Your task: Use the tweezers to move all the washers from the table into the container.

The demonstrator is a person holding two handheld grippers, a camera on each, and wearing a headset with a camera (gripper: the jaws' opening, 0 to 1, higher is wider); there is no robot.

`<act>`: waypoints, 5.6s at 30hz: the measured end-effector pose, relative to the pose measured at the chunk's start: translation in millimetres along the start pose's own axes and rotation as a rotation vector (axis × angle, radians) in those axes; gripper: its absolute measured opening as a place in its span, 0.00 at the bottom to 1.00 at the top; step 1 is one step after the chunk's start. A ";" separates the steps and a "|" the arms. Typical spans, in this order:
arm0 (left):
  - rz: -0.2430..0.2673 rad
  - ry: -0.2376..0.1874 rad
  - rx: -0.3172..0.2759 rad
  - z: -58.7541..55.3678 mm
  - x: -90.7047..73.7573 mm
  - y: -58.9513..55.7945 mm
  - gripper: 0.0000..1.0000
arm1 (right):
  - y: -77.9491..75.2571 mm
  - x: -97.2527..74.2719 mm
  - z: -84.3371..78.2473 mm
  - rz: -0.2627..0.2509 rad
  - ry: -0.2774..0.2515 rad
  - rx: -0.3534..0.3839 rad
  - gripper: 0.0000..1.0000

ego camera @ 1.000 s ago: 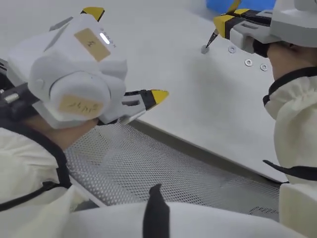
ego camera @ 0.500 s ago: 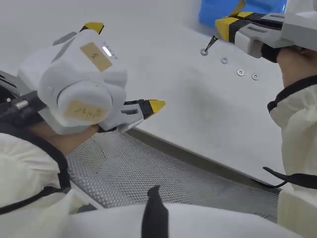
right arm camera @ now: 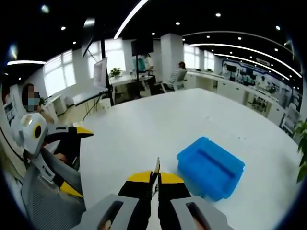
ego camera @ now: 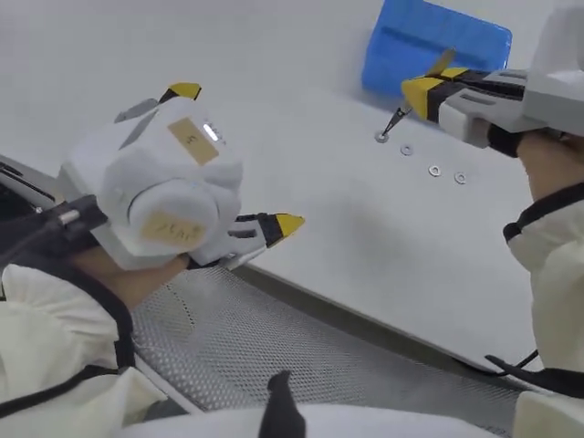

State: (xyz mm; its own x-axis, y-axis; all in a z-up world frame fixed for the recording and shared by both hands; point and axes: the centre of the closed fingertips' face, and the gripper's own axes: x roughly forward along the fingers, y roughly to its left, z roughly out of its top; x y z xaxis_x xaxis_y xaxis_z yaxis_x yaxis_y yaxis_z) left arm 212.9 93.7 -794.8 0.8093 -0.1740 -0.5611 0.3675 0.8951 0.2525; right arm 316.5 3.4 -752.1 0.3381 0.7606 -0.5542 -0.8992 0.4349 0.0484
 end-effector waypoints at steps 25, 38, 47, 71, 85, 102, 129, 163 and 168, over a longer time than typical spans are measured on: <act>0.006 0.012 0.015 -2.8 1.6 2.5 0.99 | -37.7 13.0 32.5 -0.031 -0.038 -0.034 0.00; 0.013 0.016 -0.007 -4.5 2.4 5.1 0.99 | -67.6 30.0 46.8 -0.081 -0.070 -0.031 0.00; -0.007 -0.007 -0.011 0.8 1.3 0.7 0.99 | -82.1 45.8 49.4 -0.116 -0.093 -0.008 0.00; -0.005 0.015 -0.021 -1.9 1.8 0.7 0.97 | -107.1 92.6 19.1 -0.159 -0.042 -0.008 0.00; -0.013 0.020 -0.037 -3.6 2.1 0.5 0.98 | -108.9 100.1 5.8 -0.166 -0.030 0.013 0.00; 0.019 0.008 -0.046 -1.0 0.6 6.1 0.98 | -106.0 94.6 10.1 -0.172 -0.046 0.012 0.02; 0.005 -0.080 -0.073 13.5 -5.0 5.1 0.99 | -72.6 13.2 36.5 -0.151 -0.228 0.138 0.02; 0.016 -0.035 -0.056 4.6 0.3 7.3 0.98 | -60.1 20.0 -47.6 -0.179 -0.050 0.145 0.03; 0.016 -0.031 -0.053 3.8 0.3 7.0 0.98 | -62.0 20.2 -51.9 -0.188 -0.046 0.150 0.03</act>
State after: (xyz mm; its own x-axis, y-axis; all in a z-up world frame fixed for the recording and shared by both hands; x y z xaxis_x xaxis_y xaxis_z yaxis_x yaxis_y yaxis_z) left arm 217.4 98.4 -790.2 0.8287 -0.1715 -0.5328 0.3306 0.9181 0.2186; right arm 364.7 -33.3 -809.5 0.5112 0.6790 -0.5268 -0.7690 0.6351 0.0723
